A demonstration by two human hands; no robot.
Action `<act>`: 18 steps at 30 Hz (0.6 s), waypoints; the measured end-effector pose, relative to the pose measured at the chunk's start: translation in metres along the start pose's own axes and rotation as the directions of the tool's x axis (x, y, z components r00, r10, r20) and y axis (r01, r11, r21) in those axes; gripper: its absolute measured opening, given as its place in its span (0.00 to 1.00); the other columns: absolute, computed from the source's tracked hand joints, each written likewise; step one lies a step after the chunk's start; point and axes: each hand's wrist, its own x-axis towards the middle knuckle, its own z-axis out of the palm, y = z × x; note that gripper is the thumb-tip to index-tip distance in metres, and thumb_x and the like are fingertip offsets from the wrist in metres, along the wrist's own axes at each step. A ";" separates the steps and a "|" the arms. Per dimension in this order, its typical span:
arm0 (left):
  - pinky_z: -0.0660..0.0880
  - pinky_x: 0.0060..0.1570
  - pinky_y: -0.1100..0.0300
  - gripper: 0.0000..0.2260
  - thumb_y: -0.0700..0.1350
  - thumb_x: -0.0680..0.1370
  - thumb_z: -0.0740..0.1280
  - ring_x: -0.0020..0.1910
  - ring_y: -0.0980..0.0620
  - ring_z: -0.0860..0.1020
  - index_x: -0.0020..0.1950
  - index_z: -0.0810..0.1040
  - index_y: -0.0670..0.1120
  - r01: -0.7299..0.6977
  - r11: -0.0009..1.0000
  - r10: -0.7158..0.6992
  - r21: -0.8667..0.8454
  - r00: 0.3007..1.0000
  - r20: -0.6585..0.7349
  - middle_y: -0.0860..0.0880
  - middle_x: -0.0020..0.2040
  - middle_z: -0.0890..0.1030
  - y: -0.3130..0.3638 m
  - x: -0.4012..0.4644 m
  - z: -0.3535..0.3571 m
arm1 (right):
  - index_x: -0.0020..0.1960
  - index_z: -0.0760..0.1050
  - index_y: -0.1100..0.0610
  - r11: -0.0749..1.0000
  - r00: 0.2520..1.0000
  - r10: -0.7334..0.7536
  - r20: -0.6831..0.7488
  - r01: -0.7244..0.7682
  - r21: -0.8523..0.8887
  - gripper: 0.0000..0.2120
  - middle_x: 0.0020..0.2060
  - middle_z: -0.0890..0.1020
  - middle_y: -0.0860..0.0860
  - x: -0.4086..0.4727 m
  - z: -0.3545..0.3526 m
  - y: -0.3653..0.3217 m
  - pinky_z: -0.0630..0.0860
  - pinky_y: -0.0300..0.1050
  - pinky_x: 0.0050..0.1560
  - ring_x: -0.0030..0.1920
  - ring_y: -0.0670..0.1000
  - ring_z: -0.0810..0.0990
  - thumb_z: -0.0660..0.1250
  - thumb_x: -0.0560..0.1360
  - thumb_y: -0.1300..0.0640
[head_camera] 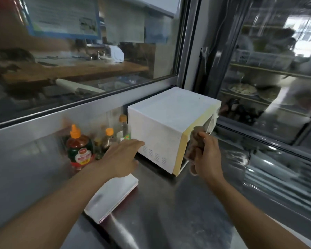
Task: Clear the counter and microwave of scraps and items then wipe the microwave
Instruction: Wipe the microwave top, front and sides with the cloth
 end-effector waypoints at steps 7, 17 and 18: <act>0.61 0.70 0.53 0.28 0.44 0.78 0.62 0.72 0.50 0.61 0.75 0.56 0.48 -0.013 1.000 0.013 0.006 1.000 0.002 0.51 0.73 0.63 -0.010 0.056 0.009 | 0.67 0.69 0.59 0.925 0.930 -0.367 0.025 0.368 -0.096 0.23 0.66 0.69 0.57 0.046 0.042 0.021 0.71 0.50 0.62 0.64 0.57 0.70 0.57 0.73 0.68; 0.62 0.69 0.49 0.33 0.44 0.76 0.65 0.74 0.47 0.57 0.76 0.53 0.47 -0.079 0.994 0.088 0.078 0.990 -0.111 0.48 0.77 0.55 -0.045 0.135 0.045 | 0.70 0.67 0.54 0.405 0.702 -0.631 0.330 0.661 -0.631 0.26 0.72 0.67 0.53 0.070 0.097 0.084 0.63 0.60 0.67 0.69 0.62 0.66 0.54 0.73 0.64; 0.62 0.68 0.48 0.33 0.45 0.75 0.65 0.74 0.47 0.57 0.76 0.53 0.47 -0.097 0.991 0.109 0.095 0.986 -0.129 0.48 0.77 0.55 -0.049 0.142 0.047 | 0.72 0.64 0.53 0.376 0.705 -0.618 0.348 0.654 -0.657 0.27 0.73 0.64 0.52 0.072 0.098 0.085 0.61 0.60 0.68 0.71 0.62 0.64 0.54 0.73 0.63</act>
